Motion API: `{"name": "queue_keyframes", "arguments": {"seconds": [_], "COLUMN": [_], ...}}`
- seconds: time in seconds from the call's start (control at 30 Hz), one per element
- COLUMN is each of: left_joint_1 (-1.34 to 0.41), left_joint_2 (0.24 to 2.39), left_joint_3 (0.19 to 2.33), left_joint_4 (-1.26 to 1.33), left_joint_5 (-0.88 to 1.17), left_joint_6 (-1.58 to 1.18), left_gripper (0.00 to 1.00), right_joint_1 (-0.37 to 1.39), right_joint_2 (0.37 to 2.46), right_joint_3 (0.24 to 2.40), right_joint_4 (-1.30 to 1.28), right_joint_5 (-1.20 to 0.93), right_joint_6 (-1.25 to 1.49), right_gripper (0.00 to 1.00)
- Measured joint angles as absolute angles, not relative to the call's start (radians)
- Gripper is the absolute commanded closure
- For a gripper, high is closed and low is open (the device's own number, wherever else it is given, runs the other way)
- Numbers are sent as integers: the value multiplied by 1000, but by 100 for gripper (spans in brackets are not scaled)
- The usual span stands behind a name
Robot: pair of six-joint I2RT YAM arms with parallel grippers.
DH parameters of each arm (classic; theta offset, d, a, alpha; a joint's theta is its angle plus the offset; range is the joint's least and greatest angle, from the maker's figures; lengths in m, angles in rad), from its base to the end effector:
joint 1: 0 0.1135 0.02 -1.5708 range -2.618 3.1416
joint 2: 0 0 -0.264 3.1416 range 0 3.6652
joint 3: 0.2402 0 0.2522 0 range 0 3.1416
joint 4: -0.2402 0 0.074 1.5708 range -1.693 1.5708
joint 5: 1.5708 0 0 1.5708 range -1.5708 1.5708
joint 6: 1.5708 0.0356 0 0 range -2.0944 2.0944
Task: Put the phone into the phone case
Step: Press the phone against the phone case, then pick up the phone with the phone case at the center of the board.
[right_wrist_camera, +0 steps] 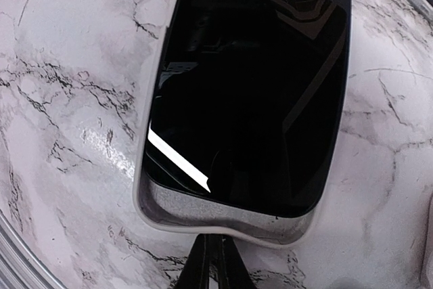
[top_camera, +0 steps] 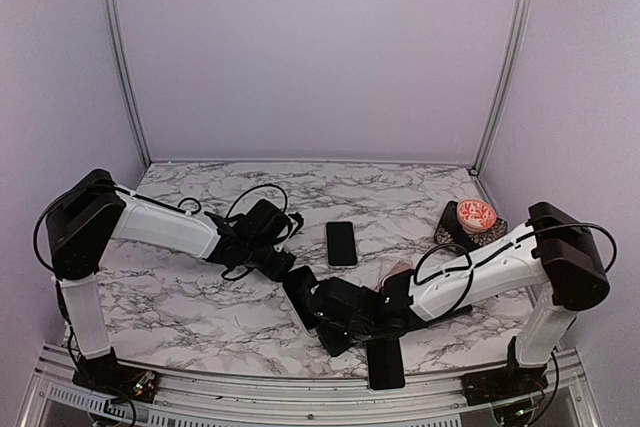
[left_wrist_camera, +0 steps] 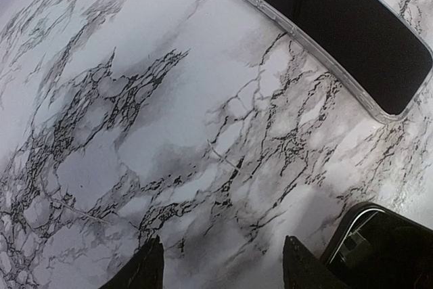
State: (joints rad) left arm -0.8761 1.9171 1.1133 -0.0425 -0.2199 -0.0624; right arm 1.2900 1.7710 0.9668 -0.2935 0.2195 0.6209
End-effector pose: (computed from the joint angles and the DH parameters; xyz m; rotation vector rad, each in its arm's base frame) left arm 0.2587 -0.2984 0.1457 0.8559 2.2395 -0.1747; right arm 0.1003 0.3199 0.1406 -0.8098 2.5458 0.3558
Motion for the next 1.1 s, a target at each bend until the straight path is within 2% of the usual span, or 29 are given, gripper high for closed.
{"name": "queue_keyframes", "arguments": {"seconds": [0.5,0.7,0.73,0.8,0.93,0.97,1.0,1.03,1.07,1.1], "left_joint_1": [-956,-950,-950,-950,-948,-946,-945,-944,-943,-942], "left_joint_2": [1814,1774,1761,1727,1667,1655,1643,1633,1621,1606], "left_joint_3": [992,955,952,952,966,970,970,970,970,967], "left_joint_4": [5,-13,-22,-33,-37,-36,-36,-38,-40,-43], "left_joint_5": [-67,-57,-60,-68,-97,-110,-123,-137,-159,-181], "left_joint_6": [-43,-53,-56,-66,-102,-120,-134,-146,-170,-192], "left_gripper": [44,43,43,42,32,25,17,7,2,1], "right_joint_1": [1270,1261,1257,1254,1265,1266,1266,1267,1264,1259], "right_joint_2": [1801,1797,1791,1768,1654,1610,1569,1530,1482,1442], "right_joint_3": [1013,1012,1011,1005,1003,1001,997,986,969,950], "right_joint_4": [-315,-313,-313,-316,-330,-323,-307,-277,-239,-196], "right_joint_5": [208,207,210,221,279,302,322,345,377,403], "right_joint_6": [581,562,550,525,439,407,386,361,344,333], "right_gripper": [93,87,84,69,26,11,3,1,1,1]}}
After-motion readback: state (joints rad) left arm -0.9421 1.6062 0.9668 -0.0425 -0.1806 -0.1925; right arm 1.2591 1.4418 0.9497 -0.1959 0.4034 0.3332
